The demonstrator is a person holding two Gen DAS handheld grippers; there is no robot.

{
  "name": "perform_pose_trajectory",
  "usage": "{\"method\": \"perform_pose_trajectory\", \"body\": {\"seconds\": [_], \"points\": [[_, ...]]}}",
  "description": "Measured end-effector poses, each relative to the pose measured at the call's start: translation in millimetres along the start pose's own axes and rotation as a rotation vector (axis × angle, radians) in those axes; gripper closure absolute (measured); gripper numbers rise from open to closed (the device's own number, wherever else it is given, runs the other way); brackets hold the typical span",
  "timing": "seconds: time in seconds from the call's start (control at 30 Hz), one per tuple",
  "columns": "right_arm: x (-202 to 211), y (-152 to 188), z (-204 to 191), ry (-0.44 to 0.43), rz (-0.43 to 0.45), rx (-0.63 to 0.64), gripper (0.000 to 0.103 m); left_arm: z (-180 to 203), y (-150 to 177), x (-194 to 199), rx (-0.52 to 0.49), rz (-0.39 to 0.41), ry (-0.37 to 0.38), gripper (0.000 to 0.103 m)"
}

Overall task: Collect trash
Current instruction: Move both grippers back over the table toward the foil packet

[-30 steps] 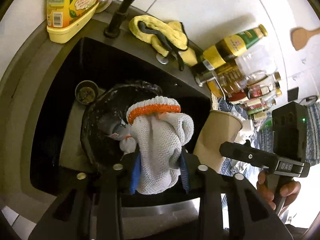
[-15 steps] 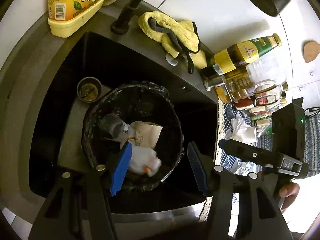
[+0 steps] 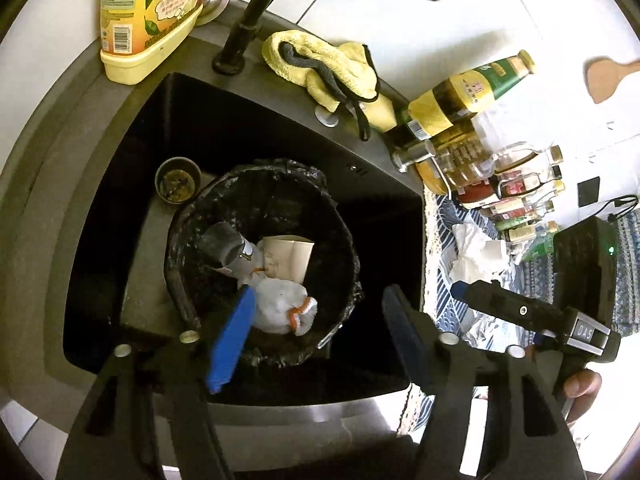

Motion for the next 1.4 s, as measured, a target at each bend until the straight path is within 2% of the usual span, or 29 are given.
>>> {"method": "perform_pose_trajectory", "body": {"seconds": [0.27, 0.47, 0.67, 0.83, 0.93, 1.07, 1.4], "points": [[29.0, 10.5, 20.3, 0.045, 0.066, -0.013, 0.014, 15.7, 12.8, 3.4, -0.019, -0.005, 0.007, 0.037], [54.7, 14.1, 56.3, 0.109, 0.12, -0.056, 0.013, 26.2, 20.8, -8.1, -0.02, -0.013, 0.008, 0.037], [81.8, 21.9, 95.7, 0.132, 0.145, -0.097, 0.013, 44.4, 28.7, -30.7, -0.037, -0.043, 0.006, 0.037], [111.7, 24.1, 139.2, 0.152, 0.172, -0.118, 0.013, 82.1, 35.8, -52.4, -0.075, -0.071, 0.001, 0.037], [130.6, 22.1, 169.6, 0.173, 0.186, -0.126, 0.013, 107.1, 39.3, -67.1, -0.095, -0.073, -0.004, 0.03], [159.1, 19.7, 205.9, 0.177, 0.2, -0.142, 0.013, 141.2, 45.8, -82.4, -0.101, -0.091, -0.003, 0.029], [209.4, 10.1, 284.2, 0.171, 0.232, -0.17, 0.011, 228.4, 44.4, -110.6, -0.215, -0.103, -0.056, 0.029]]}}
Point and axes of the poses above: each gripper's, at about its wrist camera, not at the fingertips, and x roughly against the way its jaws point, z to its right, y to its underside, the point moved 7 cm from there along -x, roughly the way its jaws point, and after that the axes turned 12 degrees about -x, right-handed, at the moved point
